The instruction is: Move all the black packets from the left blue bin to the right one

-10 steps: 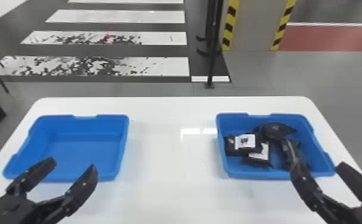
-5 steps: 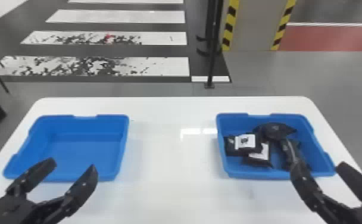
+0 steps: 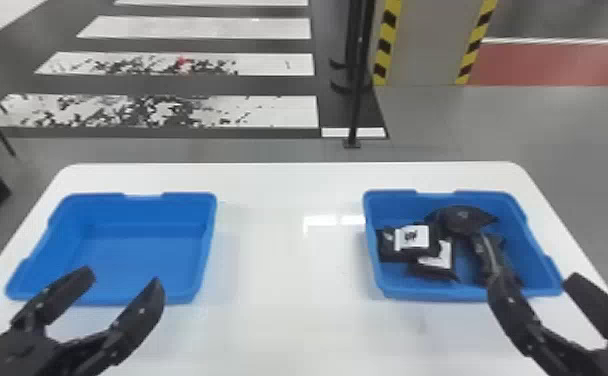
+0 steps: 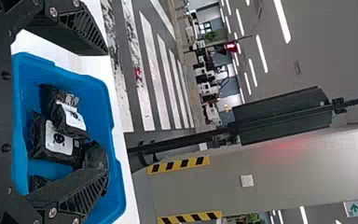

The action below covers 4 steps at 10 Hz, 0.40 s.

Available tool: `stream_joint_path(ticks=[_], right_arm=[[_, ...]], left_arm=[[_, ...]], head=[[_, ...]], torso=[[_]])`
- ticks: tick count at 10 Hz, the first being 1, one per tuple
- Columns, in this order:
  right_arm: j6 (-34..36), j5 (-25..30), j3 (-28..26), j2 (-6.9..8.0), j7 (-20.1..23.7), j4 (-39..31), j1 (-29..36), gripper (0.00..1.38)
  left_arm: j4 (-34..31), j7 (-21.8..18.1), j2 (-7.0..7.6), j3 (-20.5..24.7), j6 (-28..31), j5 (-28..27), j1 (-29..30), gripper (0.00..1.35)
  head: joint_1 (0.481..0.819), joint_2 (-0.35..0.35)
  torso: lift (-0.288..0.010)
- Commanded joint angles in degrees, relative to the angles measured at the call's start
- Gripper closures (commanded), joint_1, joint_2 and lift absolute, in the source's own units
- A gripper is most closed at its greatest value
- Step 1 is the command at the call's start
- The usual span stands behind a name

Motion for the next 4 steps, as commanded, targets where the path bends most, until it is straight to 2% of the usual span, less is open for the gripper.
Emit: stream_joint_path(ticks=[1,4], right_arm=[[0.0,-0.1,0.0,0.05,0.0,0.0,0.1,0.13],[0.0,-0.6,0.0,0.05,0.0,0.1,0.1,0.13]], left_arm=[[0.0,0.0,0.0,0.0,0.0,0.0,0.1,0.13],[0.0,0.1,0.0,0.0,0.2,0.3,0.1,0.14]], head=[[0.695,-0.006],[0.695,-0.007]], torso=[[-0.139],[-0.139]])
